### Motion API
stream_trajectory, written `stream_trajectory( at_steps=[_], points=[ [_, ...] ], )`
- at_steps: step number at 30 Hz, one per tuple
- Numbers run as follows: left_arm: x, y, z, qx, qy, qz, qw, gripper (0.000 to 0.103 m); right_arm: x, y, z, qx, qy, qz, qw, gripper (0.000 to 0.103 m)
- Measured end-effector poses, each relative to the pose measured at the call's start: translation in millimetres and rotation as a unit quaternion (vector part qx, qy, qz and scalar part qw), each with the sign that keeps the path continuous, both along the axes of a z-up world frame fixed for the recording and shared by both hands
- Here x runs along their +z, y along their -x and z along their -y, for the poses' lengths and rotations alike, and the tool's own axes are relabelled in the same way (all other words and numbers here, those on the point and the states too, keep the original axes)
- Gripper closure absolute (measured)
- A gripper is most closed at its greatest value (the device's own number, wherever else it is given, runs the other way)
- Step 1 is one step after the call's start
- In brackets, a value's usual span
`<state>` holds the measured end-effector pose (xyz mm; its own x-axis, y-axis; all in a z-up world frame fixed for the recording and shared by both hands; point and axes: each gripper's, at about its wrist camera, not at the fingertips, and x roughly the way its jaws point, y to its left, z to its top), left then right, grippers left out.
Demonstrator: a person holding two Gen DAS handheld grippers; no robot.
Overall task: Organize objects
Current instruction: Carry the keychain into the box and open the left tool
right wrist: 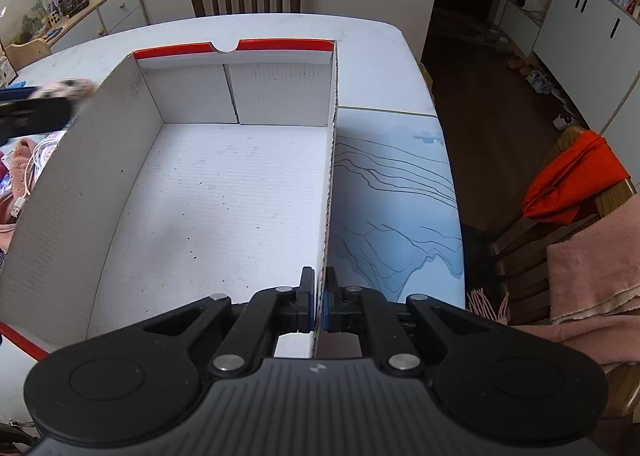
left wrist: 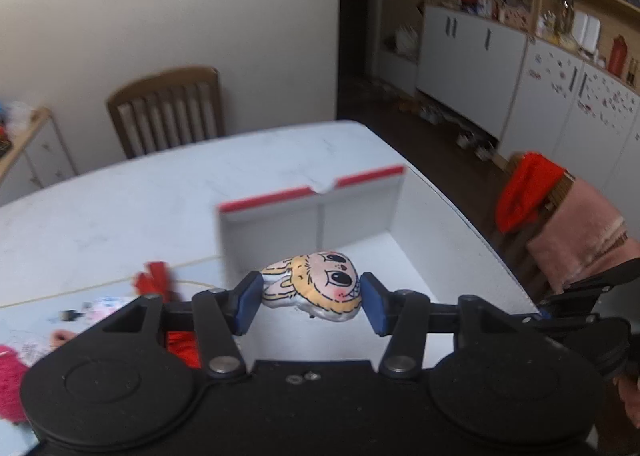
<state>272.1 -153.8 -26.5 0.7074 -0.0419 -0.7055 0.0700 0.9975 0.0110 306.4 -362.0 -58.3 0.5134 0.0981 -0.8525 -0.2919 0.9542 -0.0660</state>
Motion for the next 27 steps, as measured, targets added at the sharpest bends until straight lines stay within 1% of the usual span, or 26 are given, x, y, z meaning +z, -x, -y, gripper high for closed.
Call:
stream_trajectory(
  at_steps=[8, 16, 22, 27],
  points=[
    [-37.8, -36.5, 34.8, -0.031, -0.027, -0.044, 0.9982, 0.052, 0.1, -1.5, 0.6, 0.006, -0.001, -0.002, 1.000, 0.099],
    [-73.8, -62.8, 59.1, -0.058, -0.045, -0.103, 0.9920, 0.052, 0.3, -3.7, 2.4, 0.012, -0.001, -0.005, 1.000, 0.099],
    [-92.4, -69.5, 61.8, -0.066, -0.032, -0.141, 0.9873, 0.052, -0.2, -4.3, 3.9, 0.017, -0.003, -0.006, 1.000, 0.099],
    [-101.5, -73.7, 60.4, -0.061, -0.035, -0.166, 0.9837, 0.052, -0.8, -6.5, 4.4, 0.019, -0.003, -0.007, 1.000, 0.099]
  ],
)
